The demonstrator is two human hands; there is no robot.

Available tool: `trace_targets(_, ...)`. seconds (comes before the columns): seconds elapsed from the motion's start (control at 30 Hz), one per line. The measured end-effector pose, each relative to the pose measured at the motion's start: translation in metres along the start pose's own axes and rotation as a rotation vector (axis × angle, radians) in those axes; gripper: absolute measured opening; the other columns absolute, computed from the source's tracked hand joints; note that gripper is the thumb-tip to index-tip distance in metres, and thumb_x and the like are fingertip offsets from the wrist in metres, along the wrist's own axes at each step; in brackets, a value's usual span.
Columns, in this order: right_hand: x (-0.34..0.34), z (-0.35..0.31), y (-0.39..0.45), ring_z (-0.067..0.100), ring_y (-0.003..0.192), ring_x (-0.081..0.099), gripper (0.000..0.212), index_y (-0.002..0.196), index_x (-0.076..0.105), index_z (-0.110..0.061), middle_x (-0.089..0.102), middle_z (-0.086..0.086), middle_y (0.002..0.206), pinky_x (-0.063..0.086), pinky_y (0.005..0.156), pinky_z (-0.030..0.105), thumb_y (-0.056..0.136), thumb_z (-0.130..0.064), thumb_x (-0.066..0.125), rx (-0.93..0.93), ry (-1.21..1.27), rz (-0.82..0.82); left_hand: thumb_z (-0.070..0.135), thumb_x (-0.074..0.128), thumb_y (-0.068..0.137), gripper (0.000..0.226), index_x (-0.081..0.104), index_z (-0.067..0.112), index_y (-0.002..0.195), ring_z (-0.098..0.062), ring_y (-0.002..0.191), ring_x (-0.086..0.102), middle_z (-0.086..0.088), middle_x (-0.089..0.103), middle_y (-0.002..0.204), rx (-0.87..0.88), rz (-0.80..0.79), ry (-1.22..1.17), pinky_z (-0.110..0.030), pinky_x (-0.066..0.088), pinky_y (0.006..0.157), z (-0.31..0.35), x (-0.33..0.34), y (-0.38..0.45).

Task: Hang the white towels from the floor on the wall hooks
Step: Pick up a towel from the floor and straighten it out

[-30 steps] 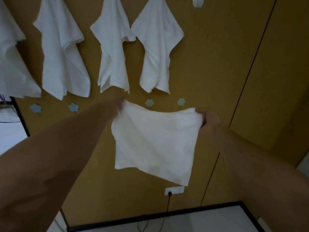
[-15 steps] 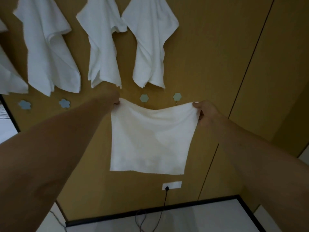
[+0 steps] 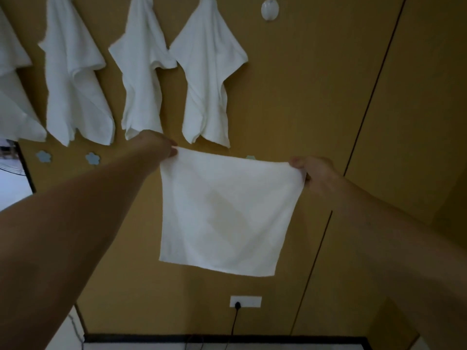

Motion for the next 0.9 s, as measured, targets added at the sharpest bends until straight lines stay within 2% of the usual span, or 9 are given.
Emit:
trace_targets(0.1,-0.019,-0.022,-0.002,0.025,0.102,0.066,0.04,0.109,0.071,0.0,0.069,0.011,0.111,0.053,0.094,0.039,0.073,-0.009,0.083,-0.109,-0.094,-0.023,0.026,0.082,0.076,0.035,0.072,0.015,0.108,-0.029,0.106,0.061,-0.01,0.063,0.119,-0.031,0.129,0.091,-0.038,0.051,0.096,0.019,-0.003,-0.014)
trace_targets(0.17,-0.031,-0.034,0.0,0.024,0.099,0.067,0.041,0.107,0.071,-0.001,0.069,0.012,0.109,0.055,0.092,0.037,0.069,-0.009,0.086,-0.171,-0.153,-0.016,0.031,0.086,0.069,0.038,0.073,0.016,0.101,-0.028,0.104,0.061,-0.01,0.064,0.113,0.017,0.2,0.184,-0.036,0.051,0.093,0.037,-0.004,-0.021)
trace_targets(0.27,-0.054,-0.047,0.008,0.024,0.095,0.067,0.03,0.092,0.073,-0.007,0.07,0.011,0.103,0.055,0.09,0.038,0.066,-0.012,0.089,-0.222,-0.2,0.064,0.035,0.086,0.069,0.034,0.074,0.018,0.095,-0.027,0.101,0.062,-0.01,0.065,0.108,0.066,0.292,0.279,-0.031,0.049,0.08,0.062,-0.007,-0.031)
trace_targets(0.37,-0.073,-0.062,0.016,0.021,0.092,0.066,0.017,0.079,0.07,-0.016,0.07,0.006,0.099,0.056,0.083,0.034,0.072,-0.016,0.086,-0.297,-0.331,0.155,0.035,0.081,0.075,0.027,0.073,0.018,0.095,-0.028,0.105,0.059,-0.011,0.061,0.116,0.146,0.349,0.311,-0.034,0.049,0.085,0.088,-0.003,-0.036)
trace_targets(0.47,-0.084,-0.089,0.014,0.021,0.092,0.063,0.01,0.082,0.067,-0.016,0.064,0.006,0.106,0.054,0.077,0.031,0.081,-0.017,0.076,-0.45,-0.581,0.242,0.016,0.065,0.087,0.009,0.066,0.016,0.096,-0.022,0.089,0.055,-0.01,0.059,0.108,0.371,0.331,0.236,-0.029,0.047,0.071,0.125,0.009,-0.044)
trace_targets(0.57,-0.083,-0.119,0.002,0.019,0.084,0.056,0.007,0.09,0.059,-0.011,0.06,0.006,0.095,0.048,0.071,0.03,0.086,-0.005,0.061,-0.637,-0.679,0.224,-0.001,0.045,0.084,0.023,0.053,0.021,0.088,-0.021,0.07,0.053,-0.006,0.056,0.084,0.533,0.282,0.185,-0.025,0.04,0.05,0.155,0.015,-0.055)
trace_targets(0.7,-0.078,-0.15,-0.015,0.011,0.067,0.05,0.034,0.1,0.056,-0.018,0.053,-0.001,0.078,0.04,0.054,0.021,0.078,0.007,0.048,-0.794,-0.721,0.154,-0.007,0.04,0.073,0.034,0.048,0.024,0.082,-0.022,0.069,0.051,-0.004,0.053,0.079,0.616,0.248,0.322,-0.026,0.038,0.051,0.184,0.021,-0.066)
trace_targets(0.83,-0.069,-0.171,-0.017,0.02,0.071,0.056,0.025,0.078,0.062,-0.013,0.06,0.002,0.075,0.042,0.058,0.026,0.073,0.009,0.05,-0.878,-0.742,0.175,0.0,0.046,0.079,0.035,0.058,0.027,0.062,-0.019,0.069,0.055,0.003,0.058,0.073,0.665,0.23,0.47,-0.025,0.037,0.055,0.215,0.032,-0.072)
trace_targets(0.9,-0.063,-0.174,-0.016,0.022,0.076,0.061,0.018,0.071,0.066,-0.012,0.065,0.002,0.075,0.049,0.066,0.03,0.077,0.002,0.056,-0.9,-0.811,0.206,0.005,0.048,0.083,0.033,0.062,0.028,0.064,-0.016,0.072,0.052,0.003,0.057,0.077,0.66,0.227,0.513,-0.024,0.035,0.058,0.222,0.035,-0.071)
Point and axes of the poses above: each hand's wrist, its own y-axis towards the middle knuckle, its own x-axis out of the palm, z = x × y, the point moved 10 cm from there along y, towards the middle knuckle
